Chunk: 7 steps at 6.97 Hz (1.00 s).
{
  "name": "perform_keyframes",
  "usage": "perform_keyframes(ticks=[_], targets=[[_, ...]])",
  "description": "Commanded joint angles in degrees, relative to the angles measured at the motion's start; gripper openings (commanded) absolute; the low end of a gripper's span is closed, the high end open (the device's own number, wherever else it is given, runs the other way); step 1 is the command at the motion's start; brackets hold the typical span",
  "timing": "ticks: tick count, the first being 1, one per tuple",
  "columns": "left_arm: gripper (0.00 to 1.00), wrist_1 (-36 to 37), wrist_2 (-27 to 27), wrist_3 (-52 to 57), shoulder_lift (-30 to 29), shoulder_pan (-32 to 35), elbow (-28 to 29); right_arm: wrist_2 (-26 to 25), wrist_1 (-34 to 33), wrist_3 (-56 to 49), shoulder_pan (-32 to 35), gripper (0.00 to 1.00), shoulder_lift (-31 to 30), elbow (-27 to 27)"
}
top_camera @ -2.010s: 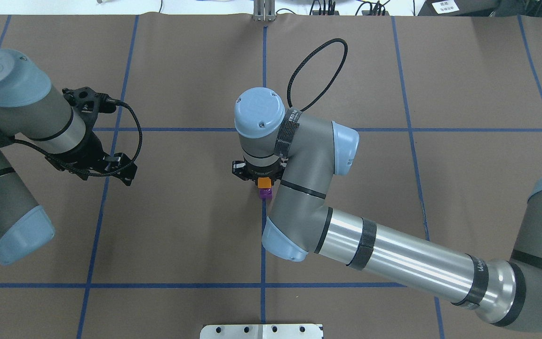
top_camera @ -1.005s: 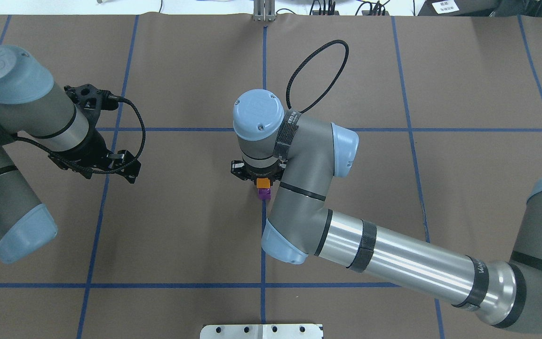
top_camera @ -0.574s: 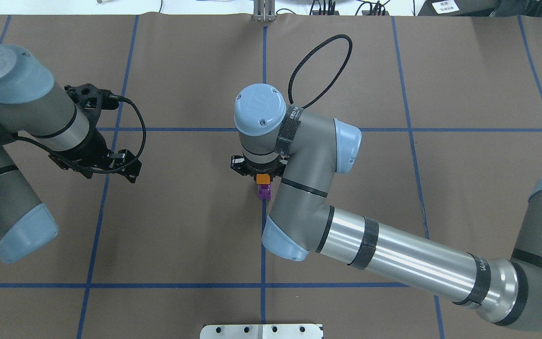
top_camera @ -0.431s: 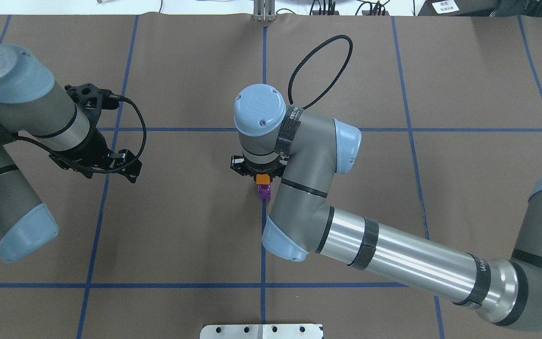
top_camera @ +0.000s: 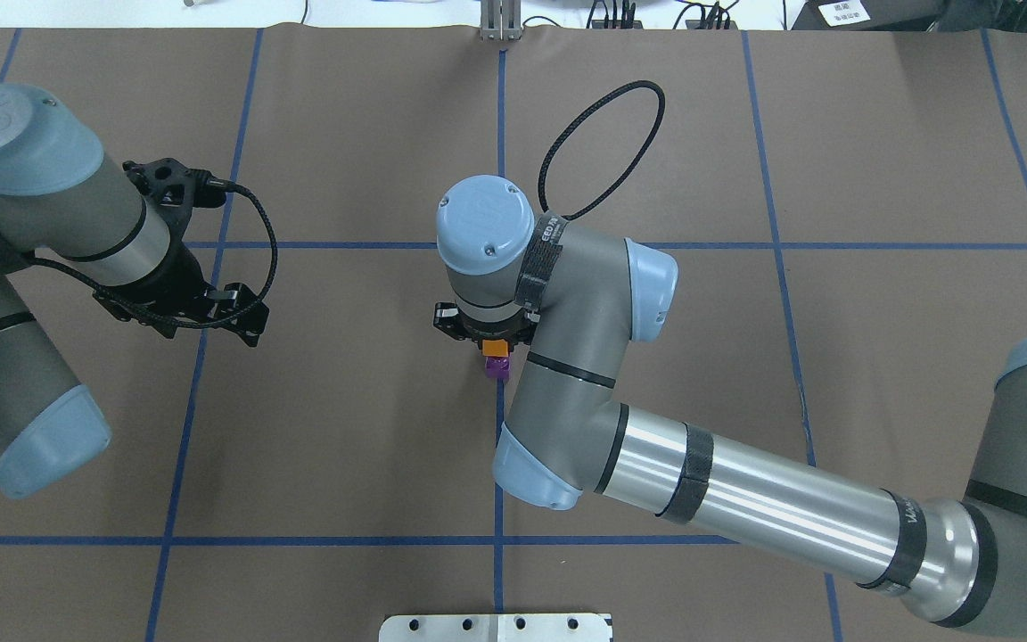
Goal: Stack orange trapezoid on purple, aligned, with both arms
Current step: 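Adjust the orange trapezoid to align it over the purple one, then rotate the right gripper to square the orange trapezoid on the purple one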
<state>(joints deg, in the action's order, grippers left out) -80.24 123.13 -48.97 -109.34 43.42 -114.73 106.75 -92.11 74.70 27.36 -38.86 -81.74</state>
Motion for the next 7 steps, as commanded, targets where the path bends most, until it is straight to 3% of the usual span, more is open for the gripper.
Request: perform_keyframes(ticks=[1,7], targets=[[1.00,0.00,0.01,0.02,-0.08,-0.09,-0.05,-0.32,0.00,0.97,-0.29,0.00,0.01,-0.09],[1.00,0.26,0.27,-0.07,-0.96,0.00,-0.05,-5.05,-0.09,4.57,-1.69,0.00,0.01,0.00]])
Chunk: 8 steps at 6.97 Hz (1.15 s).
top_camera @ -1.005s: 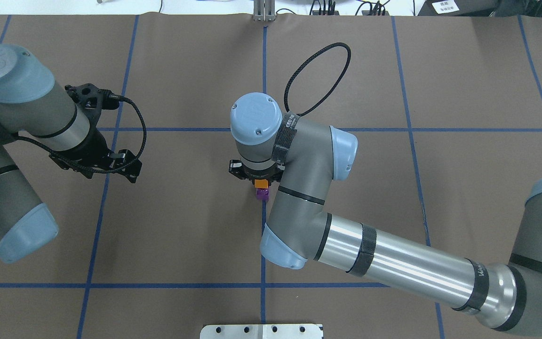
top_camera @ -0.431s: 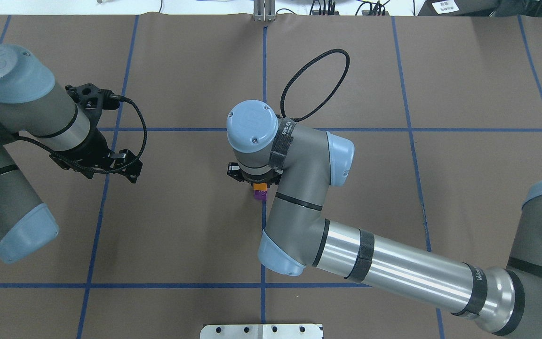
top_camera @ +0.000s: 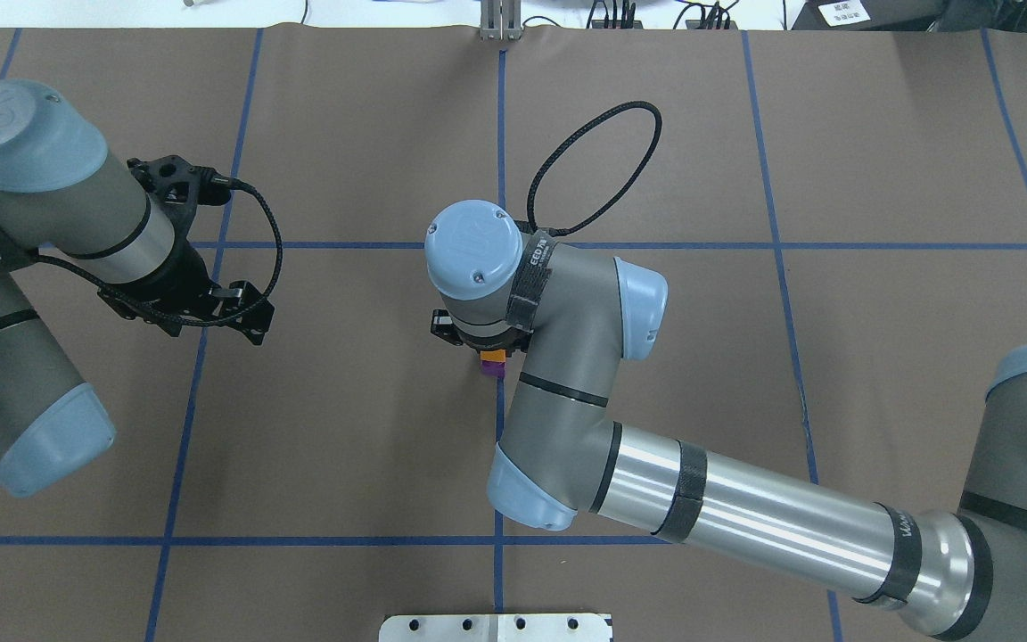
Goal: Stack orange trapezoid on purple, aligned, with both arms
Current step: 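Rotate the right gripper to square the orange trapezoid on the purple one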
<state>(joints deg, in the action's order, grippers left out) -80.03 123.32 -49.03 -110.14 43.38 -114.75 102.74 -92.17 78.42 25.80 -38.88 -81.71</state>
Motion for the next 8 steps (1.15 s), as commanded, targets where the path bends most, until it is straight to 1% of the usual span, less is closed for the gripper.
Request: perform_keyframes(ticks=[1,4,6,8], targets=[[1.00,0.05,-0.01,-0.01,-0.16,-0.05,0.06,-1.22,-0.11,1.21,-0.23,0.00,0.12,-0.11],[1.00,0.22,0.08,-0.01,-0.77,-0.05,0.06,-4.21,-0.20,4.10,-1.55,0.00,0.12,-0.11],[1.00,4.24,-0.01,-0.01,-3.22,-0.05,-0.03,-6.40,-0.46,4.29,-1.90,0.00,0.12,-0.11],[1.00,5.41,-0.01,-0.01,-4.21,-0.05,0.06,-7.63,-0.64,5.07,-2.07,0.00,0.12,-0.11]])
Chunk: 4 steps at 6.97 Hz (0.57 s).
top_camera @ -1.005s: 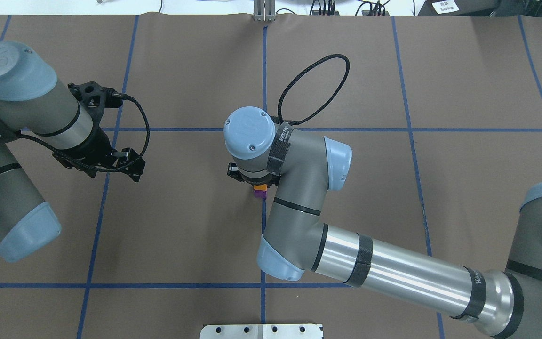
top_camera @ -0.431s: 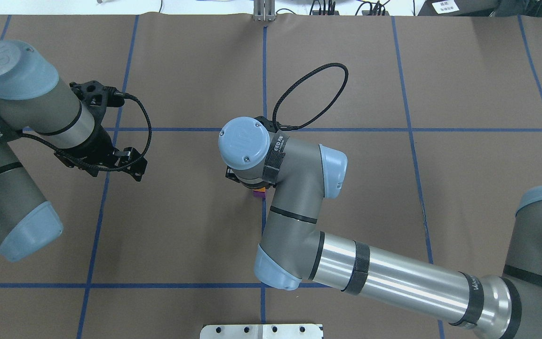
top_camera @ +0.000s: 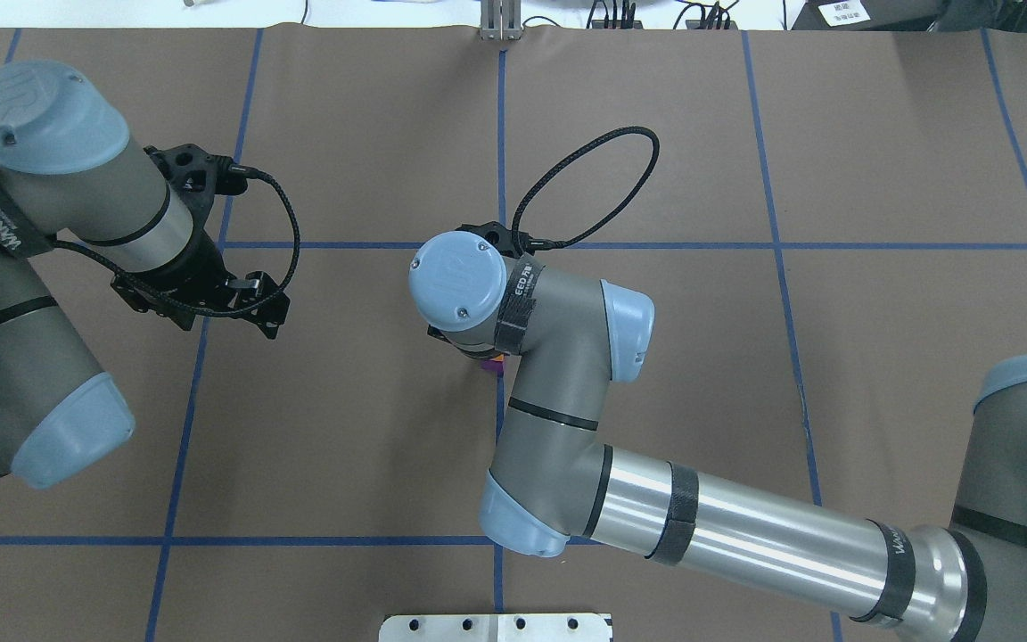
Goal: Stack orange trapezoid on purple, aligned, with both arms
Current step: 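Rotate the right gripper to square the orange trapezoid on the purple one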
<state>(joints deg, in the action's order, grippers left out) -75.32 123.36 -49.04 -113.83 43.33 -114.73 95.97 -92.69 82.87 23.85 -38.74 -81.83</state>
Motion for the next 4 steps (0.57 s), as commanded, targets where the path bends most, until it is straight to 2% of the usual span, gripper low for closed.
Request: perform_keyframes(ticks=[1,4], targets=[[1.00,0.70,-0.05,0.00,-0.51,0.00,-0.05,-1.48,-0.12,1.32,-0.38,0.00,-0.02,0.01],[1.00,0.78,0.04,0.00,-0.51,0.00,-0.05,-3.77,-0.21,2.82,-1.17,0.00,-0.10,0.09]])
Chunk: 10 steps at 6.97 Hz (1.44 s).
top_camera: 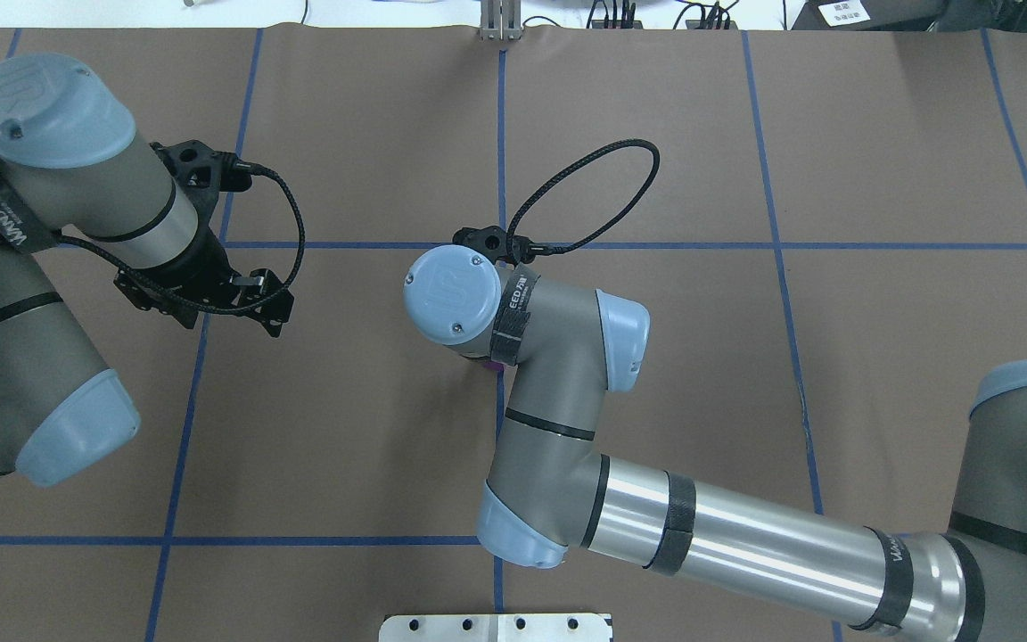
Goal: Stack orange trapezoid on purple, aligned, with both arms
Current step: 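Rotate the right gripper to square the orange trapezoid on the purple one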
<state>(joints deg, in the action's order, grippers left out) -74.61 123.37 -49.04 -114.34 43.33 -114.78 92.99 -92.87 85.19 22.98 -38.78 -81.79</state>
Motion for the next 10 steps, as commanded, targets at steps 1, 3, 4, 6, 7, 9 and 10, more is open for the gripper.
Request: perform_keyframes(ticks=[1,3,4,6,7,9,10], targets=[[1.00,-0.01,0.03,0.00,-0.01,0.09,-0.09,-0.79,-0.03,0.50,-0.30,0.00,-0.07,0.05],[1.00,-0.01,0.03,0.00,-0.09,0.00,-0.01,-1.05,-0.03,0.59,-0.30,0.62,-0.07,0.05],[1.00,0.07,-0.06,0.00,-0.10,0.00,-0.01,-1.84,-0.03,1.37,-0.30,1.00,-0.07,0.05],[1.00,-0.01,0.03,0.00,-0.01,0.00,-0.01,-1.93,-0.03,1.47,-0.13,1.00,0.19,-0.30],[1.00,-0.01,0.03,0.00,-0.01,0.00,-0.01,-1.76,-0.11,1.47,0.05,1.00,0.11,-1.78],[1.00,-0.01,-0.06,0.00,-0.01,0.09,-0.01,-0.88,-5.44,0.95,0.66,1.00,-0.24,-8.61],[1.00,-0.01,-0.06,0.26,0.08,0.26,-0.01,1.38,-7.56,0.51,2.23,1.00,-1.03,-11.44]])
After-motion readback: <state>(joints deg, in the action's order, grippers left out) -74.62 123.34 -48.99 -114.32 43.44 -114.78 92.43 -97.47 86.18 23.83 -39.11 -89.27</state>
